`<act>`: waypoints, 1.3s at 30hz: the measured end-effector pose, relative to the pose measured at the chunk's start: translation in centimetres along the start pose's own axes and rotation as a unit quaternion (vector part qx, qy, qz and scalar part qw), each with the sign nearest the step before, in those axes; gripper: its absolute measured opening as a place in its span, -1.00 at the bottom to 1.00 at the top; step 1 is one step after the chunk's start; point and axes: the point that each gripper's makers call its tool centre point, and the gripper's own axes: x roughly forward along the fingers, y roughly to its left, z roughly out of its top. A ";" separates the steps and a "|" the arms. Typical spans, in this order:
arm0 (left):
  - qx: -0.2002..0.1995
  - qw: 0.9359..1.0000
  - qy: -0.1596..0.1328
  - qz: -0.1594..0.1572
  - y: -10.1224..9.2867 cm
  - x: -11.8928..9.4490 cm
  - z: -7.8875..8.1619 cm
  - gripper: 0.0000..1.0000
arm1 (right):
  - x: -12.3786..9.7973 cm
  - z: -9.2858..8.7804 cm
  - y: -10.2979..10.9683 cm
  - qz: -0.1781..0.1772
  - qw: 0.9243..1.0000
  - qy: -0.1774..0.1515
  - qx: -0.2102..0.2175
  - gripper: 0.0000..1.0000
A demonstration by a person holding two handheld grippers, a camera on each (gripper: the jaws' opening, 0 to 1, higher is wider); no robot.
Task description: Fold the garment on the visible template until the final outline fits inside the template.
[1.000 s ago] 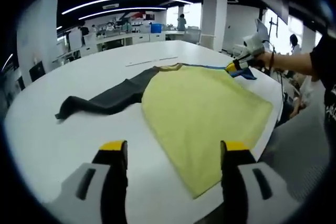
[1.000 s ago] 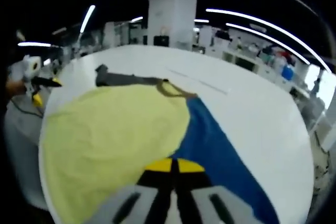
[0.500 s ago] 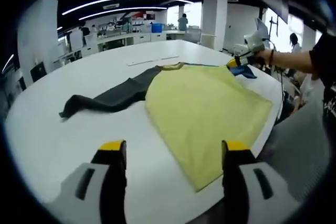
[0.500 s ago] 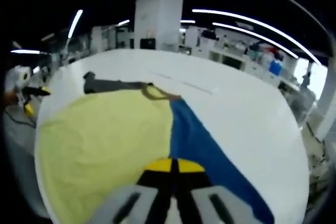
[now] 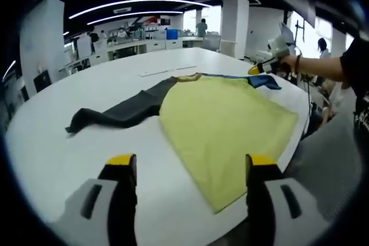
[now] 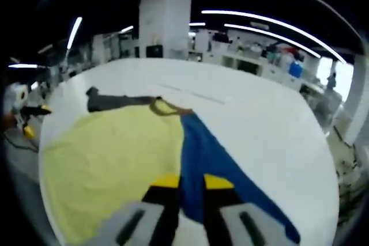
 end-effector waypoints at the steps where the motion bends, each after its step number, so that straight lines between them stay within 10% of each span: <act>1: 0.001 1.000 0.000 0.000 0.0 0.0 0.0 0.51 | -0.3 0.2 0.2 -0.003 1.000 0.000 0.004 -0.48; 21: 0.006 1.000 -0.003 -0.016 -0.9 0.2 0.7 0.75 | -3.2 -1.8 -2.3 -0.038 0.994 0.001 0.107 0.60; 39: 0.008 0.999 -0.002 -0.037 -1.9 0.9 1.0 0.91 | -7.7 -6.9 -5.6 -0.096 0.978 0.019 0.183 0.77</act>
